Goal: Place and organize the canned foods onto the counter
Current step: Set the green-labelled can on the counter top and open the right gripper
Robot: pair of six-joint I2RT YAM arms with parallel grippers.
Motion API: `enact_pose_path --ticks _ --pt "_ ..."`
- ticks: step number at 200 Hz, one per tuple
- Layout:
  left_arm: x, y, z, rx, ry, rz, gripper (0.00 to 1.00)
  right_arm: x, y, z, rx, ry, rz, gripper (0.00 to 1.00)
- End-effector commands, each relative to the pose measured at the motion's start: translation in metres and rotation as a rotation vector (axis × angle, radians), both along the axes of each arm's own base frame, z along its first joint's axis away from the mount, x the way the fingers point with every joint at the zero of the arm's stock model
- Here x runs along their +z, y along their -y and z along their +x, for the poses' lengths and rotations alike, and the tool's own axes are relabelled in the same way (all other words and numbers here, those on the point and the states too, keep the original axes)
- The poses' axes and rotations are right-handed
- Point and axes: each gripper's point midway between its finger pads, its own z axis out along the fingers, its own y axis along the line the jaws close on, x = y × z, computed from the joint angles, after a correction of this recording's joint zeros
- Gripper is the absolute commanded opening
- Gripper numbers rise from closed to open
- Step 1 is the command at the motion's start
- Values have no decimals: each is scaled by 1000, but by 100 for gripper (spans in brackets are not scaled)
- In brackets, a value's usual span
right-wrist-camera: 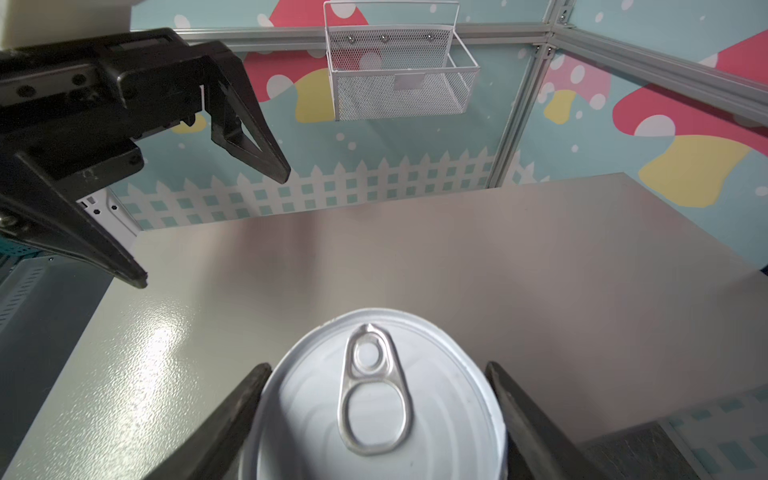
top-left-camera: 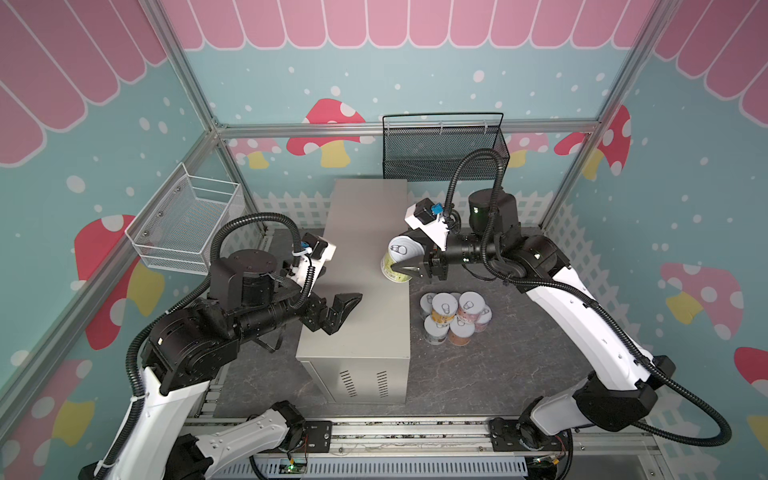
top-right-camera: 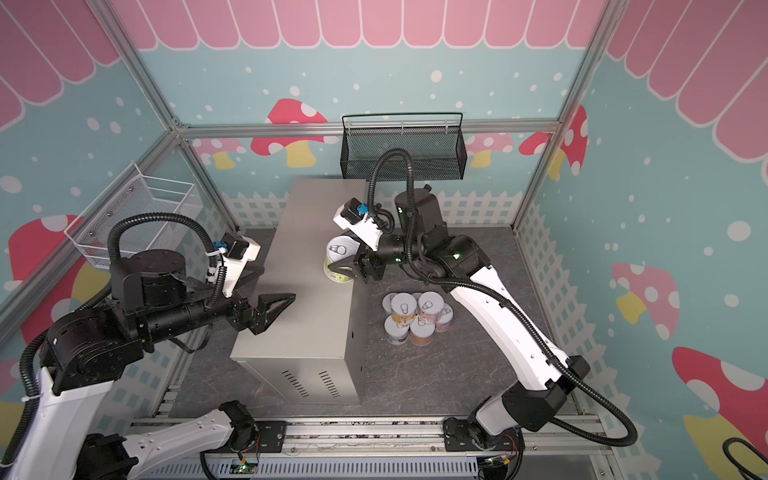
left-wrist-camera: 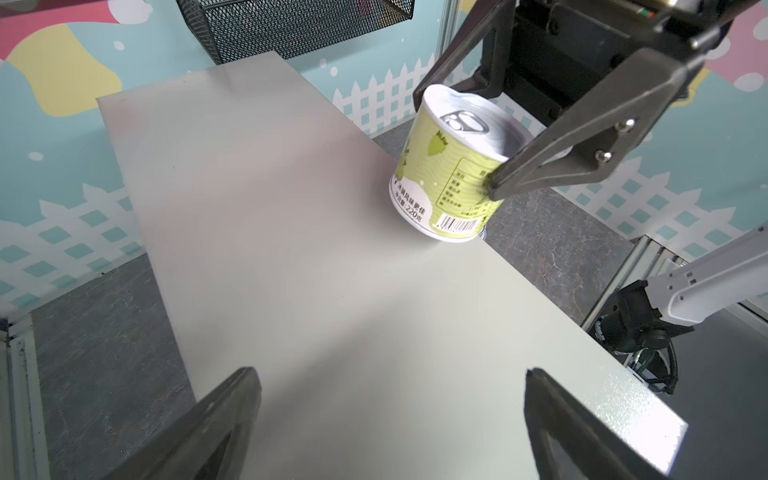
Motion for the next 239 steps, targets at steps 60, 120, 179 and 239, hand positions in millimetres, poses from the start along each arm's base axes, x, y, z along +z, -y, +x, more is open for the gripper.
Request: enact_pose_path --ticks 60,120,179,239 --pt "-13 -20 -12 45 -24 43 100 0 -51 1 52 69 -62 65" --pt "-18 -12 -5 41 -35 37 100 1 -70 3 45 73 -47 82" --pt "-8 2 11 29 5 15 100 28 -35 -7 -63 139 12 93" --pt "2 19 41 51 61 3 98 15 39 -40 -220 189 73 97"
